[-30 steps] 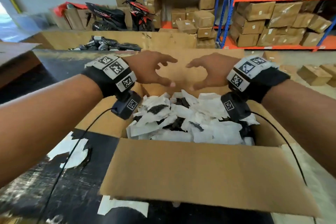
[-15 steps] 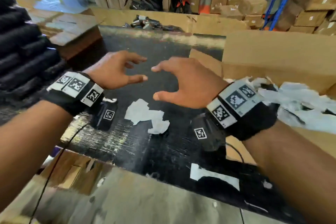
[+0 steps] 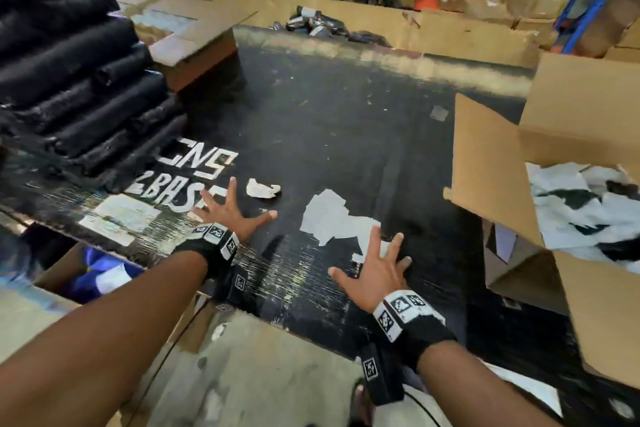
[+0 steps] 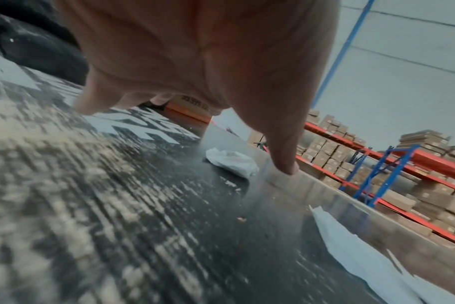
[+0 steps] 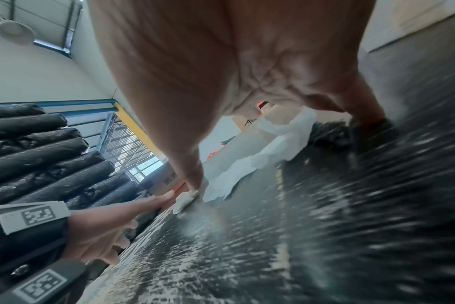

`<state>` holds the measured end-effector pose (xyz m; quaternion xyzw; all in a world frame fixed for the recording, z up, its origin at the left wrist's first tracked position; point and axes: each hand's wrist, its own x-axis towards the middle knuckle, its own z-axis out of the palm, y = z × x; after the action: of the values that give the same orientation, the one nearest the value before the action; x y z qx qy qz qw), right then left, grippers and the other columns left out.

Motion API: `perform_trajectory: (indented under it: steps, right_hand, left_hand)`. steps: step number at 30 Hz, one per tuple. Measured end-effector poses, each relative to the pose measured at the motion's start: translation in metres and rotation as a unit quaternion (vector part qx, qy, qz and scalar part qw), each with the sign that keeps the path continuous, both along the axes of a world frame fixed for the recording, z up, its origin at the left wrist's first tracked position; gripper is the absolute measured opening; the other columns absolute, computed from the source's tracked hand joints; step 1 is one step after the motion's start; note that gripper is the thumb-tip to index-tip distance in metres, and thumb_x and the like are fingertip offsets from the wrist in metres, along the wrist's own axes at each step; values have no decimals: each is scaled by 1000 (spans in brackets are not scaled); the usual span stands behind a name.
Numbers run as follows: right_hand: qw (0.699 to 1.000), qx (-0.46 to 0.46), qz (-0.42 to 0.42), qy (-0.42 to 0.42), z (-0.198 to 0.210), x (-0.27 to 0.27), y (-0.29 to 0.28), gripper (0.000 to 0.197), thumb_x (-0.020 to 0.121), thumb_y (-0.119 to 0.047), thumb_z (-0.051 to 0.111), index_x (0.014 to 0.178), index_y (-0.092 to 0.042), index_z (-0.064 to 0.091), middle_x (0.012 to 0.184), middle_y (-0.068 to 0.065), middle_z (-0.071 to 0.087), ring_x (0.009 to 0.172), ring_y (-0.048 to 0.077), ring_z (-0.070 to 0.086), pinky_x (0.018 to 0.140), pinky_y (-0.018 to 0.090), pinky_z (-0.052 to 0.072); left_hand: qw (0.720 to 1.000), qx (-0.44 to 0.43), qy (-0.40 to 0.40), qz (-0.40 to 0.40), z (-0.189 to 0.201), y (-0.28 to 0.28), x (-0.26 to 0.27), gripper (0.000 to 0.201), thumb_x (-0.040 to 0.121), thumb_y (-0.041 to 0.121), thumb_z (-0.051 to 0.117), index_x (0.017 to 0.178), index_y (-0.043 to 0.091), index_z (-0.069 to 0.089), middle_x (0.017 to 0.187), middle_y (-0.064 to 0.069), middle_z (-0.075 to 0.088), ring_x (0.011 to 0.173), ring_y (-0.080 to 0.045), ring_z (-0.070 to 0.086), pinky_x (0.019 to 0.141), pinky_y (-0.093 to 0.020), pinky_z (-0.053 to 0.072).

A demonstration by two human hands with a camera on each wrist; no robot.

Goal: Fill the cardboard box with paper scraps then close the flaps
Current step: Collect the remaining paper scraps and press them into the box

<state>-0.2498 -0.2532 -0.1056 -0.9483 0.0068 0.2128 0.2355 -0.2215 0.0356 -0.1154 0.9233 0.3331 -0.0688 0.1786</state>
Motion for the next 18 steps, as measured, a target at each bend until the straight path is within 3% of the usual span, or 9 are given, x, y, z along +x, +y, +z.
perform_trajectory:
  steps: [4,7,9,11,15,18]
  right_hand:
    - [1000,4,-27,-14,-6,32,35,126,70,-79,64,154,-37,-19,160,13,-32,146,53,-10,114,66,18]
    - [1000,-6,-16,-13,-11,63,60,129,60,-87,62,154,-42,-15,159,13,-34,145,54,-16,112,72,12]
    - [1000,-12,-4,-19,-15,80,74,129,54,-91,60,153,-46,-11,159,12,-34,144,55,-17,109,76,8]
    - [999,-29,27,-17,-21,93,83,124,54,-92,59,151,-50,-6,160,11,-31,143,55,-19,107,77,4]
    - [987,-84,127,-42,-30,106,86,86,83,-71,56,153,-43,16,167,7,-6,148,48,-13,113,70,5]
    - [979,-83,172,-75,-28,115,79,49,101,-38,46,148,-35,34,166,3,15,150,43,5,115,59,25]
  left_hand:
    - [998,-32,-37,-50,-11,4,36,120,49,101,52,150,64,-1,169,-16,-5,152,-49,2,117,-69,19]
    - [994,-37,-38,-92,-15,-2,57,122,37,106,45,148,67,11,169,-15,1,153,-46,6,120,-62,21]
    - [991,-48,-6,-123,-15,-8,68,120,43,104,46,151,62,18,169,-15,0,153,-46,2,123,-59,17]
    - [986,-45,21,-157,-17,-13,76,110,59,97,51,155,51,24,169,-13,1,154,-43,-4,125,-56,11]
    - [971,-44,-14,-234,-34,-22,73,83,90,67,55,159,30,28,170,-4,7,157,-31,-3,126,-46,13]
    - [955,-56,-63,-285,-44,-22,67,58,103,33,53,157,25,35,169,-9,13,156,-33,4,124,-50,23]
